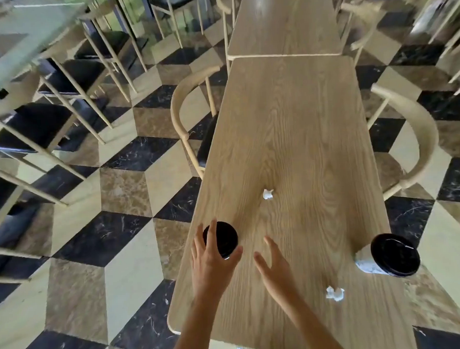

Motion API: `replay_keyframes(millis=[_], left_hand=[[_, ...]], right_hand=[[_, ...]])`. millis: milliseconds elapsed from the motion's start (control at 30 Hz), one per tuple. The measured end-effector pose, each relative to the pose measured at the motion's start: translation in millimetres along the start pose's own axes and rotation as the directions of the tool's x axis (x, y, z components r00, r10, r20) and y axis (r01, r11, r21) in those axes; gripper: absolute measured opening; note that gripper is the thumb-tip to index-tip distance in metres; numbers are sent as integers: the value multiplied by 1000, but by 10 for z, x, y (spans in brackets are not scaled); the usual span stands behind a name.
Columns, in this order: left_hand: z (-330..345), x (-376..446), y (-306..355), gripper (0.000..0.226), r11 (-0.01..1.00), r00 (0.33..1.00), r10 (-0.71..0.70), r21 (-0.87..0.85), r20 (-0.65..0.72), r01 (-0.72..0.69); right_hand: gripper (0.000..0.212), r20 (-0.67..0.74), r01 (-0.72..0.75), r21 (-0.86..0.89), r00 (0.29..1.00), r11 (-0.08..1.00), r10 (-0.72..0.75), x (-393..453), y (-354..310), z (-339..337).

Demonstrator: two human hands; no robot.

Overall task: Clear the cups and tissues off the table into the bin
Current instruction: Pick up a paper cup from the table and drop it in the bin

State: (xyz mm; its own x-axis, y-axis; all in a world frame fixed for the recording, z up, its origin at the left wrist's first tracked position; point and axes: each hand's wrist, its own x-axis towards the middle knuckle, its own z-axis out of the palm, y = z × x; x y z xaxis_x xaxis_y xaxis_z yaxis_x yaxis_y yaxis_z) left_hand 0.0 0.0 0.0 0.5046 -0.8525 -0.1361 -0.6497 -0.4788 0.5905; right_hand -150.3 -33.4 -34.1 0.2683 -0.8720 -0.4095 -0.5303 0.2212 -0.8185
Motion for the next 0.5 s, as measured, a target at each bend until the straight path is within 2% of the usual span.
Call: replay_keyframes(millis=[200, 333, 500], left_hand=[[126, 80, -35, 92, 997, 997, -71, -9, -34, 70], [127, 101, -58, 89, 998, 996, -57, 17, -66, 58], [38, 50, 0, 88, 988, 992, -114, -109, -46, 108]], right_hand=[[71, 92, -51, 24, 995, 998, 49, 209, 44, 87], [71, 127, -61, 42, 990, 997, 55, 281, 86, 182], [69, 134, -66, 69, 989, 995, 56, 284, 53, 263]])
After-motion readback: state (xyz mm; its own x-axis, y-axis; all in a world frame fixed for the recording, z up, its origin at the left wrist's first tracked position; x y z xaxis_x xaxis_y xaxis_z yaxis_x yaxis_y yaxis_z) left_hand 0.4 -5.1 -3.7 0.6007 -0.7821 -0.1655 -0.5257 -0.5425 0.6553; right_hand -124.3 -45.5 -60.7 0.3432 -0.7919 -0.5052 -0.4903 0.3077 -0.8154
